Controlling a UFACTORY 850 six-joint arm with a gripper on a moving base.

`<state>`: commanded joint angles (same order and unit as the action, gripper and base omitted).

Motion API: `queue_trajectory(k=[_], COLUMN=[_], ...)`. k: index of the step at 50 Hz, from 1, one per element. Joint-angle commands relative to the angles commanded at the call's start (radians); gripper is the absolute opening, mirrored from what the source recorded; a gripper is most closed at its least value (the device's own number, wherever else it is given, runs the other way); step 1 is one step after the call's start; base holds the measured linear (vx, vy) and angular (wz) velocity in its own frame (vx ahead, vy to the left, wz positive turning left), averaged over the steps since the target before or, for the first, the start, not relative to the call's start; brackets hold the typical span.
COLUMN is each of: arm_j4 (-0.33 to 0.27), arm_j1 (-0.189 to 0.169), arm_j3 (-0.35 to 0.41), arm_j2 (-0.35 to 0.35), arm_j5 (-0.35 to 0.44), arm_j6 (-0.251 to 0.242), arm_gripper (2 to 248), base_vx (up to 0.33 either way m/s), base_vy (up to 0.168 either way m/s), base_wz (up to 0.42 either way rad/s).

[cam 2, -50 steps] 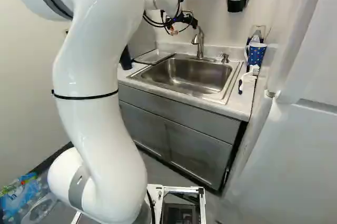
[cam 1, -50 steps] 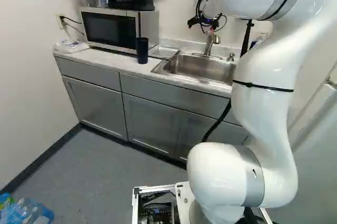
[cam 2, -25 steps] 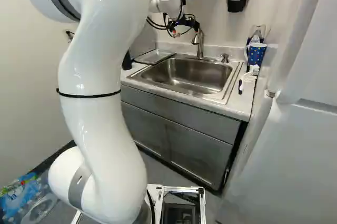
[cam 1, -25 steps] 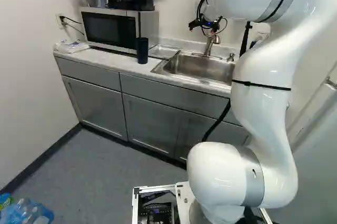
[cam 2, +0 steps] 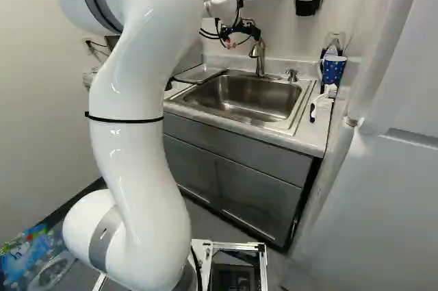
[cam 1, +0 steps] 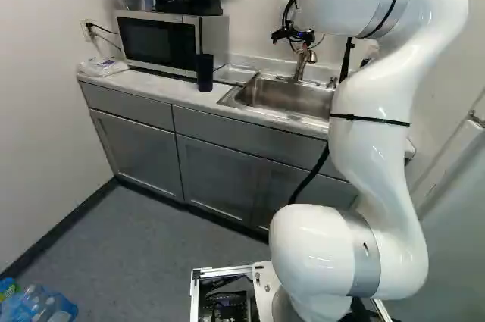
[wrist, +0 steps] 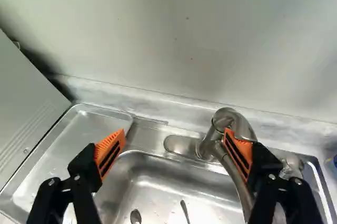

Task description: Rinse the cup and place it in the tray

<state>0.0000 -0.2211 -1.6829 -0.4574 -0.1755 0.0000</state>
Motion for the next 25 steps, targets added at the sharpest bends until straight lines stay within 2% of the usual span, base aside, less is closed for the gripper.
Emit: queue_trajectory(k=[25], arm_j4=[0.0], arm_j1=[0.0], arm_j3=[0.0], arm_j2=[0.0], arm_j5=[0.083], arm_j6=[0.0], arm_gripper=[247], base_vx=[0.0], base_vy=[0.0], base_wz=[0.0])
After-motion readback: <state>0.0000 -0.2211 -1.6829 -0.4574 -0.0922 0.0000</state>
